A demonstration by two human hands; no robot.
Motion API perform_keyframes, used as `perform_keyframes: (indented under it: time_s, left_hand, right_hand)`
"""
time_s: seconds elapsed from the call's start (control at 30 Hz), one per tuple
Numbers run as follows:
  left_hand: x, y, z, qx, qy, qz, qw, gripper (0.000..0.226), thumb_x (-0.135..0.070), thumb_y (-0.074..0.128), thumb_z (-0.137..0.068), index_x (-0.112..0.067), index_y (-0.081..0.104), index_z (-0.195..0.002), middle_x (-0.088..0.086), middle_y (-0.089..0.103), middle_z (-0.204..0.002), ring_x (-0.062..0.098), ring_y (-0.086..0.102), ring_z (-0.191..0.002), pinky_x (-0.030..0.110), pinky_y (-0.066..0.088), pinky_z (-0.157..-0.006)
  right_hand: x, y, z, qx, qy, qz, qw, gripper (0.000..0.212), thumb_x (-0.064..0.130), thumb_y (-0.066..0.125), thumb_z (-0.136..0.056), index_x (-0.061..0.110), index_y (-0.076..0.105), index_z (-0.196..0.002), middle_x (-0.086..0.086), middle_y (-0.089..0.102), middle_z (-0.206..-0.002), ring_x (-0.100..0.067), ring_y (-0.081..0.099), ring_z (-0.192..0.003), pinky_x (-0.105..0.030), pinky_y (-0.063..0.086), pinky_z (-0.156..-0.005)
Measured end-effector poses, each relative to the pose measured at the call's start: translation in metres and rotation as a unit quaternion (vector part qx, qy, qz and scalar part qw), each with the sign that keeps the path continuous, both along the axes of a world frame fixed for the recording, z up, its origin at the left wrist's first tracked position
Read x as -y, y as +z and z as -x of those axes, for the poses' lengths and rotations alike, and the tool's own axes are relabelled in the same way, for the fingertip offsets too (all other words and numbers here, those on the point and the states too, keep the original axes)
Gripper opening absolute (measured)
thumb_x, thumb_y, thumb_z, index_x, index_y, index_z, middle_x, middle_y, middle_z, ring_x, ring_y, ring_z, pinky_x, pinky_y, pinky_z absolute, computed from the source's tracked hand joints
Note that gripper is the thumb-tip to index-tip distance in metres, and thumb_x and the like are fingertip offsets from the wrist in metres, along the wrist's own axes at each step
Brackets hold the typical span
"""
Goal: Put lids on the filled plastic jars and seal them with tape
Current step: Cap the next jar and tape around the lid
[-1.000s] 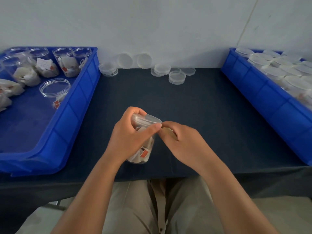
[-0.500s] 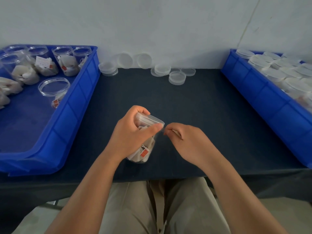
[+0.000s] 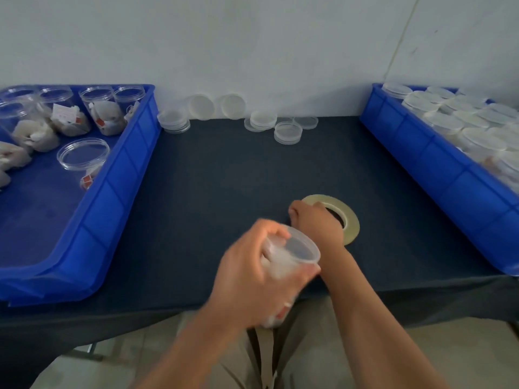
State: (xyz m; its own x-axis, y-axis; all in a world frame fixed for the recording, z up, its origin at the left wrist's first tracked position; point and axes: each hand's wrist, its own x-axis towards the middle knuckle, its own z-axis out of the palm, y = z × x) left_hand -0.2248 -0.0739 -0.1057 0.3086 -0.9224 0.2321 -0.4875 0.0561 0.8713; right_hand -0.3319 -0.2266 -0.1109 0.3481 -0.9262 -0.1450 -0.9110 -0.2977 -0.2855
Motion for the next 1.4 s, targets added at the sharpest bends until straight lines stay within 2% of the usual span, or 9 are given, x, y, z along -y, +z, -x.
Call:
perform_keyframes:
  time_s: [0.13,0.23,0.53,0.6,0.67,0.77,1.0,1.27,1.4]
  left_hand:
    - [0.007,-0.005,-0.014,-0.056,0.035,0.034,0.997,0.060,-0.076,0.077,-0.072,-0.044,0.053,-0.116,-0.024,0.065,-0.113,0.004,0.073,-0.095,0.022,0.061,-0.066]
    - [0.024,0.000,-0.038,-0.074,0.070,0.027,0.994,0.050,-0.068,0.075,-0.071,-0.047,0.052,-0.111,-0.028,0.063,-0.110,0.000,0.070,-0.098,0.016,0.058,-0.067]
    - [0.037,-0.002,-0.057,-0.137,0.071,0.023,0.988,0.038,-0.066,0.072,-0.075,-0.051,0.053,-0.104,-0.029,0.063,-0.107,-0.001,0.069,-0.093,0.012,0.054,-0.065]
    - [0.039,-0.001,-0.059,-0.146,0.071,0.024,0.986,0.041,-0.066,0.070,-0.076,-0.045,0.054,-0.108,-0.030,0.063,-0.106,-0.002,0.069,-0.092,0.011,0.053,-0.064]
    - [0.041,-0.001,-0.060,-0.146,0.071,0.021,0.986,0.047,-0.068,0.069,-0.076,-0.040,0.055,-0.111,-0.029,0.065,-0.105,-0.001,0.070,-0.092,0.011,0.053,-0.064]
    - [0.041,-0.003,-0.058,-0.136,0.058,0.027,0.989,0.047,-0.071,0.068,-0.080,-0.039,0.055,-0.112,-0.021,0.069,-0.104,0.004,0.073,-0.090,0.014,0.056,-0.068]
    - [0.044,-0.006,-0.057,-0.136,0.054,0.041,0.988,0.040,-0.068,0.052,-0.089,-0.034,0.055,-0.110,-0.016,0.068,-0.100,0.009,0.072,-0.088,0.018,0.056,-0.067]
    - [0.047,-0.013,-0.060,-0.143,0.045,0.056,0.987,0.036,-0.058,0.034,-0.103,-0.029,0.054,-0.112,-0.016,0.066,-0.095,0.010,0.069,-0.084,0.019,0.056,-0.068]
    - [0.047,-0.014,-0.057,-0.156,0.045,0.056,0.985,0.040,-0.053,0.025,-0.107,-0.030,0.056,-0.115,-0.012,0.067,-0.096,0.013,0.070,-0.087,0.019,0.056,-0.068]
  right_hand:
    - [0.002,-0.016,0.009,0.008,0.078,0.063,0.995,0.029,0.028,0.043,-0.111,0.030,0.056,-0.136,-0.004,0.061,-0.113,-0.024,0.063,-0.099,-0.036,0.053,-0.076]
    - [-0.006,-0.025,0.010,0.080,0.092,0.084,0.989,0.047,0.037,0.041,-0.111,0.037,0.039,-0.158,-0.001,0.059,-0.115,-0.021,0.060,-0.104,-0.032,0.046,-0.079]
    - [-0.013,-0.040,0.009,0.043,0.101,0.144,0.983,0.045,0.050,0.041,-0.108,0.034,0.057,-0.147,0.001,0.055,-0.126,-0.021,0.050,-0.119,-0.036,0.041,-0.104]
    - [-0.016,-0.030,0.005,0.111,0.085,0.129,0.982,0.054,0.058,0.032,-0.106,0.032,0.061,-0.144,0.003,0.058,-0.134,-0.020,0.050,-0.129,-0.037,0.038,-0.112]
    - [-0.025,-0.018,-0.001,0.288,0.068,0.078,0.952,0.063,0.067,0.027,-0.101,0.033,0.060,-0.143,0.019,0.059,-0.136,-0.004,0.050,-0.132,-0.024,0.040,-0.111]
    - [-0.041,-0.004,-0.017,0.497,0.087,-0.107,0.857,0.061,0.073,0.041,-0.094,0.046,0.049,-0.147,0.042,0.056,-0.126,0.014,0.053,-0.125,-0.005,0.045,-0.096]
    - [-0.060,-0.009,-0.034,0.645,0.065,-0.213,0.731,0.042,0.044,0.045,-0.109,0.040,0.051,-0.150,0.011,0.066,-0.135,-0.017,0.066,-0.126,-0.032,0.057,-0.099]
    - [-0.060,-0.010,-0.035,0.664,0.012,-0.216,0.716,0.035,0.037,0.041,-0.114,0.036,0.060,-0.144,0.002,0.068,-0.133,-0.023,0.066,-0.125,-0.041,0.057,-0.103]
    - [-0.066,-0.013,-0.040,0.681,0.014,-0.213,0.700,0.036,0.036,0.043,-0.113,0.036,0.055,-0.147,0.009,0.068,-0.132,-0.019,0.066,-0.125,-0.035,0.058,-0.100]
